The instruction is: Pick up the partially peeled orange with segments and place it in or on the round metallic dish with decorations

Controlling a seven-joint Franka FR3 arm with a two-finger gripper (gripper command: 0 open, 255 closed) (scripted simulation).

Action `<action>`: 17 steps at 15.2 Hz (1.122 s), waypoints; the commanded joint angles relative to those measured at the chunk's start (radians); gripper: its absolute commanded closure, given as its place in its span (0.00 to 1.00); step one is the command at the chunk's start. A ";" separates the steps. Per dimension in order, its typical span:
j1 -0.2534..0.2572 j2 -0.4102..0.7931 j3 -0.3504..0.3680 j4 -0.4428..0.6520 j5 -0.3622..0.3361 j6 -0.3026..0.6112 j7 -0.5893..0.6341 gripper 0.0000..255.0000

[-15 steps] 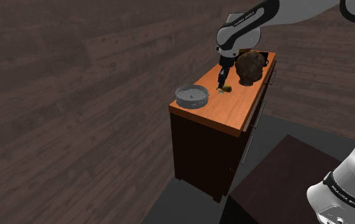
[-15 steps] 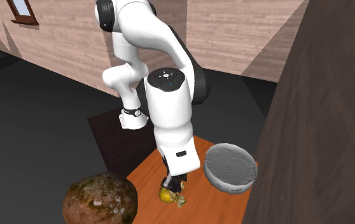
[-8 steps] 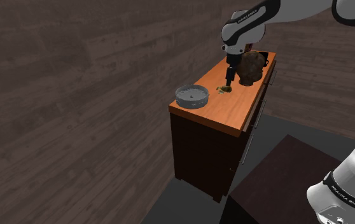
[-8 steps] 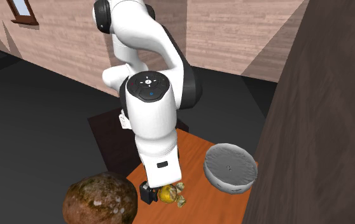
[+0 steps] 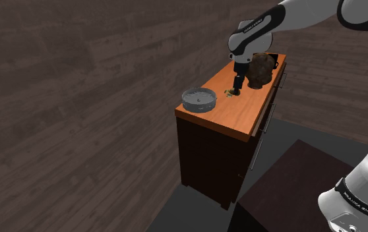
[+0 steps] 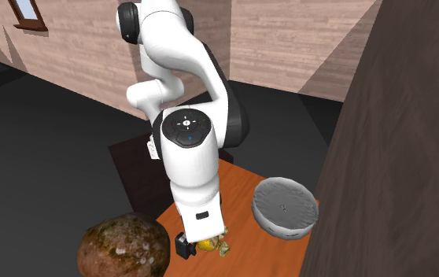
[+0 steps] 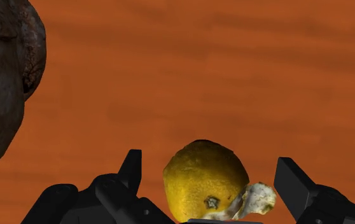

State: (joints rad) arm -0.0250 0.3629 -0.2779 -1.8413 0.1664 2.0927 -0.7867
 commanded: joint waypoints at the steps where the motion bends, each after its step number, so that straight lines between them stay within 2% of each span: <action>1: 0.000 0.002 0.000 0.000 0.001 0.002 -0.001 0.00; 5: 0.000 0.001 0.000 0.000 0.001 0.002 -0.001 0.00; 6: 0.000 0.001 0.000 0.000 0.001 0.002 -0.001 1.00; 17: 0.001 -0.012 -0.002 0.009 -0.005 -0.020 0.003 1.00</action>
State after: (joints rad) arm -0.0251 0.3554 -0.2796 -1.8362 0.1634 2.0808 -0.7856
